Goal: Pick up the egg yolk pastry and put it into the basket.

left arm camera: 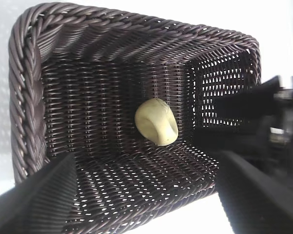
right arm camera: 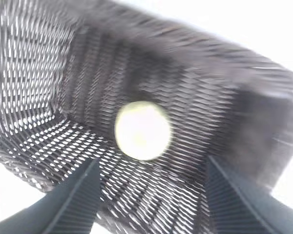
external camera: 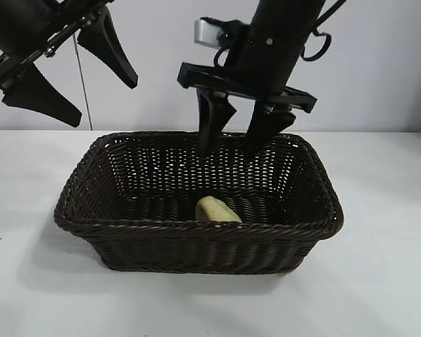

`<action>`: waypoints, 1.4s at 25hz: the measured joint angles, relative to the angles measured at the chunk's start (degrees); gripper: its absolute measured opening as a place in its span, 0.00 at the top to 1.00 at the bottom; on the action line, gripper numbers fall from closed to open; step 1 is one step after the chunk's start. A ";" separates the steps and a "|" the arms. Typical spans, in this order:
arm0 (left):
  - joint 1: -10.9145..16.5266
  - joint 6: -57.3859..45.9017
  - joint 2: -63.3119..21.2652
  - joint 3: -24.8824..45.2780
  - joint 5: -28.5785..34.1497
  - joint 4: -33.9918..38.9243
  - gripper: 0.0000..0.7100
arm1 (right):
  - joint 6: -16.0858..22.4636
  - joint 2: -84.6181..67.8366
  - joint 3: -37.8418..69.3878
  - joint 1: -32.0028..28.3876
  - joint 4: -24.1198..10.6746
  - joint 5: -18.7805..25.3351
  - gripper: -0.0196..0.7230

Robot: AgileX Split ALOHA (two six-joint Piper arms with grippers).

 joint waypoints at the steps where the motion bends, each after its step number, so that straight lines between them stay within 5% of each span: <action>1: 0.00 0.00 0.00 0.00 0.00 0.00 0.20 | 0.00 -0.66 0.00 -0.79 0.00 0.55 0.36; 9: 0.00 0.00 0.00 0.00 0.19 0.00 0.20 | -0.25 -3.07 0.00 -4.44 -0.67 3.37 0.36; 17: 0.00 0.00 0.00 0.00 0.37 0.00 0.20 | -0.30 -3.26 0.00 -4.44 -6.83 4.20 0.36; 35: 0.00 0.00 0.00 0.00 0.37 0.00 0.20 | -0.30 -3.26 0.00 -4.44 -6.34 4.20 0.36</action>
